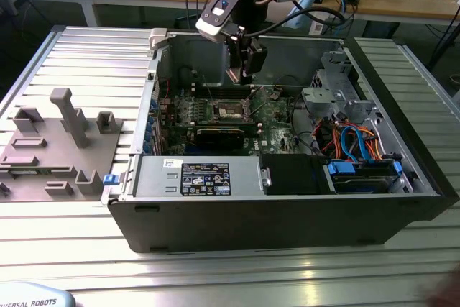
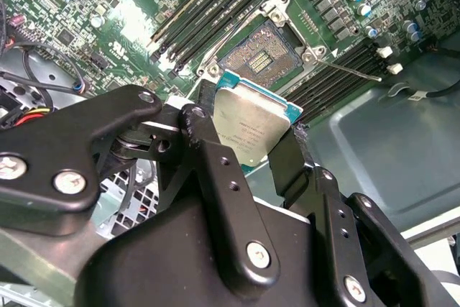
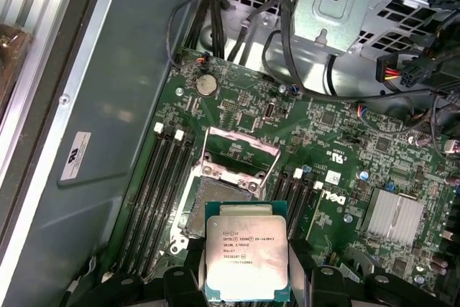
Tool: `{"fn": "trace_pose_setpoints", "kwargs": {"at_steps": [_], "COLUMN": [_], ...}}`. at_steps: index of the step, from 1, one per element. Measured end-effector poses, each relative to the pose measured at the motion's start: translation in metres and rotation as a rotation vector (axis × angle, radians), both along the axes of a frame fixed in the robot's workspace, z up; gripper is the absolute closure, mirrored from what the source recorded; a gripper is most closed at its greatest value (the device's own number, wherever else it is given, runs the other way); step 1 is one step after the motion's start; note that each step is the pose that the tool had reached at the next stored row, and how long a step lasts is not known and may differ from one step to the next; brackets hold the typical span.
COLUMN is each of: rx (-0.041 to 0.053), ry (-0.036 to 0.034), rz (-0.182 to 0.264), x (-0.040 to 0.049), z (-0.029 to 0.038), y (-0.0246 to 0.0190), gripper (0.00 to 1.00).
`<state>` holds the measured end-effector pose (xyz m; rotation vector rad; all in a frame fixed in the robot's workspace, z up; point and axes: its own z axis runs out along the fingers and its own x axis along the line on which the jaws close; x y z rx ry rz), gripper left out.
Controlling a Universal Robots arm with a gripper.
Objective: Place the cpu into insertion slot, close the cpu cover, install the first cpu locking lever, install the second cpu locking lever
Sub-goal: 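Place the cpu into insertion slot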
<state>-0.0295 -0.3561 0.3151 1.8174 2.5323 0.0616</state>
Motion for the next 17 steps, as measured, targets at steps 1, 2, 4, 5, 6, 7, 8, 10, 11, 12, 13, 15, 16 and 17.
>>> {"fn": "trace_pose_setpoints", "kwargs": {"at_steps": [1, 2, 4, 5, 6, 7, 8, 10, 11, 12, 13, 15, 16, 17], "rx": [0.0000, 0.0000, 0.0000, 0.0000, 0.0000, 0.0000, 0.0000, 0.0000, 0.0000, 0.0000, 0.0000, 0.0000, 0.0000, 0.0000], "ry": [0.0000, 0.0001, 0.0001, 0.0001, 0.0001, 0.0000, 0.0001, 0.0000, 0.0000, 0.0001, 0.0000, 0.0000, 0.0001, 0.0001], "rz": [-0.001, -0.001, -0.004, -0.005, -0.006, -0.007, -0.008, -0.011, -0.012, -0.012, -0.014, -0.016, -0.017, -0.018], "x": [0.0000, 0.0000, 0.0000, 0.0000, 0.0000, 0.0000, 0.0000, 0.0000, 0.0000, 0.0000, 0.0000, 0.0000, 0.0000, 0.0000], "z": [0.0000, 0.0000, -0.0002, -0.0003, -0.0003, -0.0003, -0.0004, -0.0006, -0.0006, -0.0006, -0.0007, -0.0008, -0.0008, -0.0008], "y": [0.0000, 0.0000, 0.0000, 0.0000, 0.0000, 0.0000, 0.0000, 0.0000, 0.0000, 0.0000, 0.0000, 0.0000, 0.0000, 0.0000], "gripper": [0.46, 0.46, 0.46, 0.46, 0.46, 0.46, 0.46, 0.46, 0.46, 0.46, 0.46, 0.46, 0.46, 0.46]}}
